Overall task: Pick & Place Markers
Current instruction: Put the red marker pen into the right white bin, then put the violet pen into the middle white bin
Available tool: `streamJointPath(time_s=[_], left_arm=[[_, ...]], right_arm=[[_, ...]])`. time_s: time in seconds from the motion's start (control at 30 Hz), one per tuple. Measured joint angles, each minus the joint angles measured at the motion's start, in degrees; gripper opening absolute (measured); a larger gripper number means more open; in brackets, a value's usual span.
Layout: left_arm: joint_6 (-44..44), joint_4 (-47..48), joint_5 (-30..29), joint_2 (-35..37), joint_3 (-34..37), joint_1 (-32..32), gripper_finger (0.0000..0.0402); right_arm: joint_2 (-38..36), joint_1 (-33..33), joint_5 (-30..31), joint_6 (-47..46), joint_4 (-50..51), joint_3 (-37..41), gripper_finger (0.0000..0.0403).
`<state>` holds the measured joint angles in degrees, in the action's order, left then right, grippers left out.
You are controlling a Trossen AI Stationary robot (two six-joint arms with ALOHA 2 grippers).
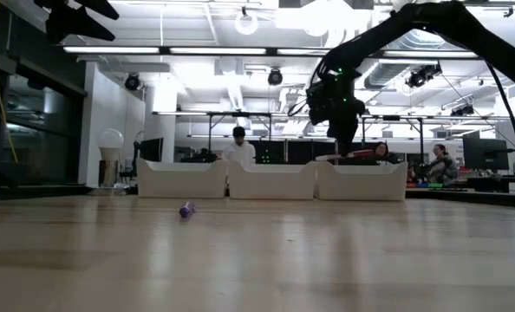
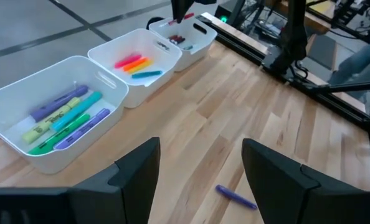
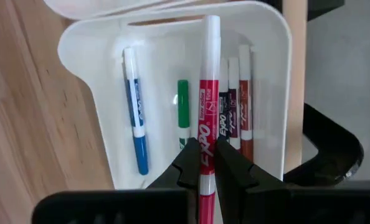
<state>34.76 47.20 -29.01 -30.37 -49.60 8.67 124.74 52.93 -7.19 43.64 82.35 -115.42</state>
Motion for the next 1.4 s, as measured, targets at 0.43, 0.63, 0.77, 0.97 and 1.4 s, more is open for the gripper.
streamJointPath(time_s=[0.43, 0.63, 0.77, 0.97, 1.4], left_arm=[[0.02, -0.45, -0.05, -1.80, 0.00, -0.01, 0.0224], [0.03, -0.48, 0.04, -2.12, 0.00, -0.01, 0.0224], [0.04, -0.50, 0.77, -2.14, 0.00, -0.02, 0.0224], [0.04, -0.49, 1.20, -2.14, 0.00, -0.01, 0.0224], [0.04, -0.42, 1.52, -2.14, 0.00, 0.00, 0.0224]], right_arm=[[1.28, 0.37, 3.44, 3.08, -0.71, 0.09, 0.0047], [1.28, 0.17, 1.65, 2.84, -0.17, 0.09, 0.0052], [1.28, 0.17, 0.60, 2.69, 0.69, 0.09, 0.0054], [1.28, 0.02, 0.82, -0.13, 0.70, 0.09, 0.0055], [1.30, -2.56, 6.49, -28.00, 1.55, 0.07, 0.0055]])
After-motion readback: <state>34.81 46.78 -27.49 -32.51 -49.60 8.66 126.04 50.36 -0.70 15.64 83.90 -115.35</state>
